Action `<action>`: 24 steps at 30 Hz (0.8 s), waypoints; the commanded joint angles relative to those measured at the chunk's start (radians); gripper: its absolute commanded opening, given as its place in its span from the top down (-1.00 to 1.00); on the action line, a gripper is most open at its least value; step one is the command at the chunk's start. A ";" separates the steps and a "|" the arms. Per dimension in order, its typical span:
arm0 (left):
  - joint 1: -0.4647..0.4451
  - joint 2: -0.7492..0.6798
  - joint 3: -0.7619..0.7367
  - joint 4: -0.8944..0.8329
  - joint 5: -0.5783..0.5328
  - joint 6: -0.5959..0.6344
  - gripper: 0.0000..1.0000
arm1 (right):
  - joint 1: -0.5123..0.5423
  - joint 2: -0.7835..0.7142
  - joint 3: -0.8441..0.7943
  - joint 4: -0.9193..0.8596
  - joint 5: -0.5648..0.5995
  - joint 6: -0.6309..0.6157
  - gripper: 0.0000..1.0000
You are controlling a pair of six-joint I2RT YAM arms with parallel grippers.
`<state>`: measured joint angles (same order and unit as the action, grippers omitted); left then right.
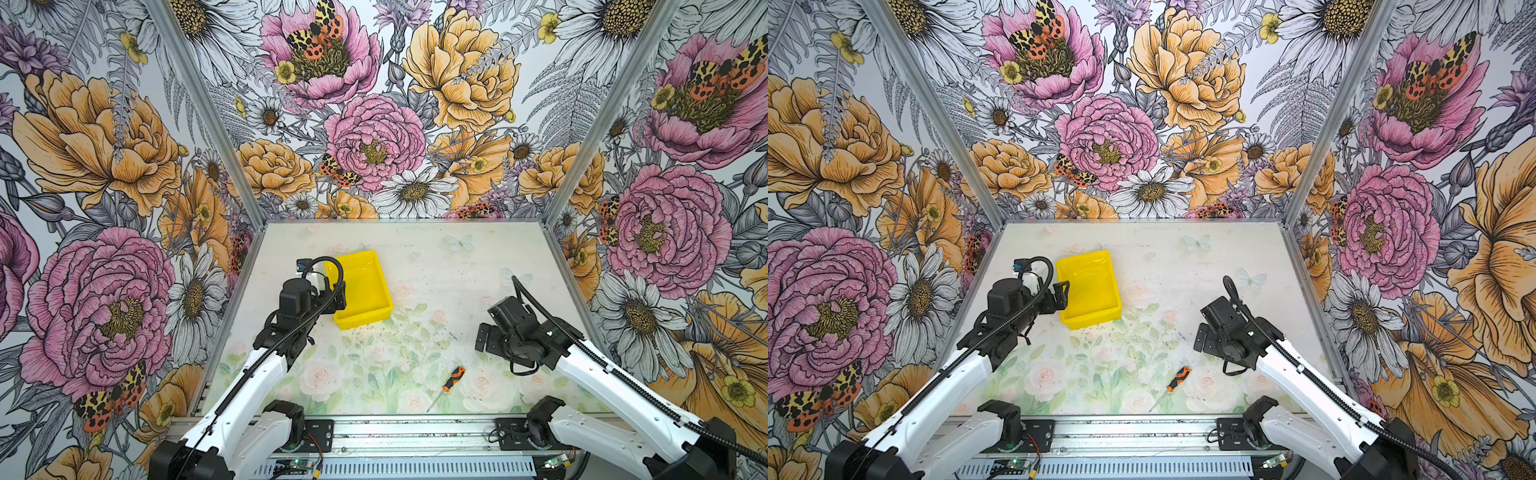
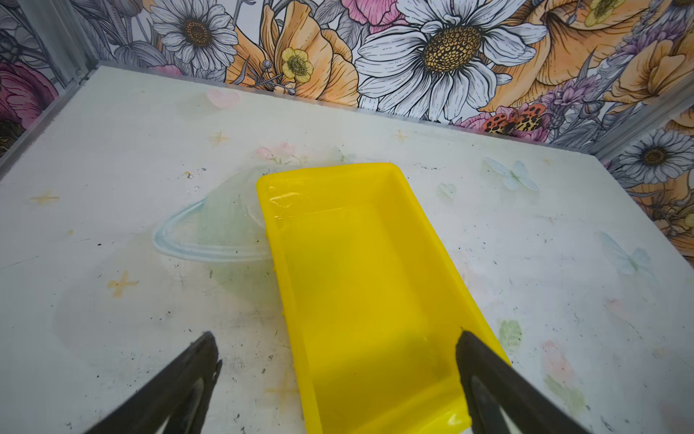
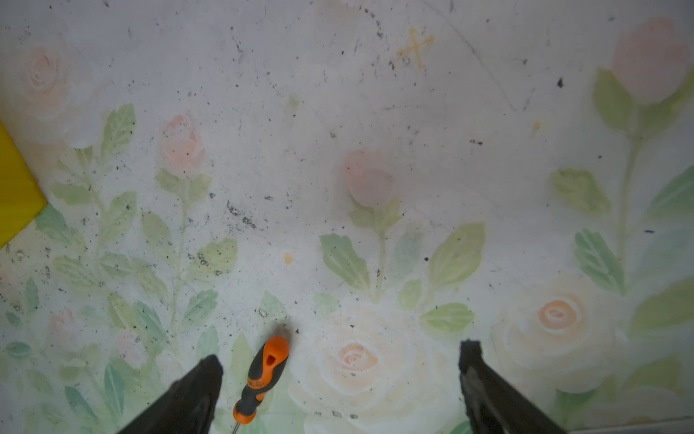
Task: Put the screwdriver in the bin
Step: 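Reach the right gripper over the orange-handled screwdriver while the left arm nears the bin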
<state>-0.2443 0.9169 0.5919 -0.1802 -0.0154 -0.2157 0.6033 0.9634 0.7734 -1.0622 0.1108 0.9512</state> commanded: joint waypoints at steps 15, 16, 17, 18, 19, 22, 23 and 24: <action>-0.240 -0.160 0.005 -0.166 0.140 0.027 -0.97 | 0.251 0.178 -0.087 0.198 -0.115 0.134 -0.99; -0.243 -0.171 0.002 -0.177 0.129 0.026 -0.97 | 0.264 0.201 -0.081 0.211 -0.115 0.131 -0.99; -0.246 -0.183 0.000 -0.185 0.119 0.027 -0.97 | 0.273 0.219 -0.076 0.220 -0.117 0.128 -0.98; -0.248 -0.194 -0.001 -0.194 0.103 0.031 -0.97 | 0.283 0.238 -0.072 0.232 -0.120 0.127 -0.98; -0.251 -0.202 -0.002 -0.201 0.085 0.038 -0.97 | 0.294 0.253 -0.068 0.241 -0.121 0.127 -0.97; -0.250 -0.214 0.002 -0.215 0.052 0.053 -0.97 | 0.318 0.292 -0.066 0.268 -0.124 0.128 -0.92; -0.249 -0.212 0.002 -0.218 0.048 0.054 -0.97 | 0.323 0.299 -0.068 0.274 -0.123 0.129 -0.90; -0.249 -0.212 0.002 -0.219 0.046 0.053 -0.97 | 0.326 0.306 -0.069 0.282 -0.122 0.127 -0.87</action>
<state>-0.4889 0.7113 0.6067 -0.3717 0.0799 -0.1761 0.9176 1.2560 0.6834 -0.8299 -0.0074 1.0660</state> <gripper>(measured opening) 0.986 0.939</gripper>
